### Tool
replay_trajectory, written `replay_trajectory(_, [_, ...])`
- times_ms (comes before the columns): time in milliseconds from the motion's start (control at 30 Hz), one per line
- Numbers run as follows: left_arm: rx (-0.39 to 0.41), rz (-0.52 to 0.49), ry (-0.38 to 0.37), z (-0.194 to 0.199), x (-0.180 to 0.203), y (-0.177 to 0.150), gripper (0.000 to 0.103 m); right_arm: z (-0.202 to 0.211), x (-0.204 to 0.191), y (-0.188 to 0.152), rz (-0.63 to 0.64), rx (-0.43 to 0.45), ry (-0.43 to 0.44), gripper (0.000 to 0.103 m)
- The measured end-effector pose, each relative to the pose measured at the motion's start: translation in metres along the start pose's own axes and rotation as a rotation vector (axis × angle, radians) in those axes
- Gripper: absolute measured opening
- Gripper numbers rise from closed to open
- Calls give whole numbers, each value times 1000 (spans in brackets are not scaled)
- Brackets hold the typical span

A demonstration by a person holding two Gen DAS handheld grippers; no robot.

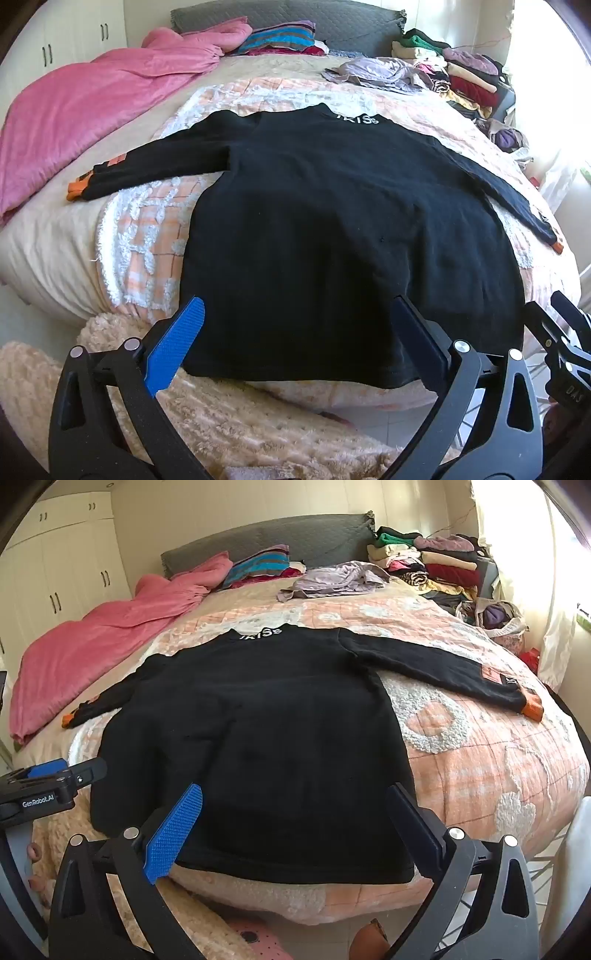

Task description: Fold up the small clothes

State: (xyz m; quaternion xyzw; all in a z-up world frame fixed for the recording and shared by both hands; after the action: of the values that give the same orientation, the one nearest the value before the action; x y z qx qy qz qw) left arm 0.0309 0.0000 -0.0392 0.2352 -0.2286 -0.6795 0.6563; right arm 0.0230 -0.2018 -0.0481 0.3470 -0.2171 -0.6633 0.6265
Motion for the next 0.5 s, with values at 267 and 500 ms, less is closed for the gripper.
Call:
replay_trajectory(267, [4, -3, 3, 0, 0, 0, 95, 2, -4, 1, 3, -11, 13, 99])
replay_trajectory(500, [4, -3, 3, 0, 0, 1, 95, 5, -10, 0, 14, -4, 19, 99])
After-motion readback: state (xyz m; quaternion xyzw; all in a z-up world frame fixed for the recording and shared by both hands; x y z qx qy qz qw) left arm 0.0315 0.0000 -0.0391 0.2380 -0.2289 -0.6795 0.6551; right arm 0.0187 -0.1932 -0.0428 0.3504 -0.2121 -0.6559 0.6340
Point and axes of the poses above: each gripper's, at about its wrist camera, not at the fingertips, and z roughly against the way its jaws point, x to its right, y to its top, the point moved 5 cm from there along -z, roughly the way its jaws point, and after that the axes turned 6 degrees about -z, right-handed, at the moved point
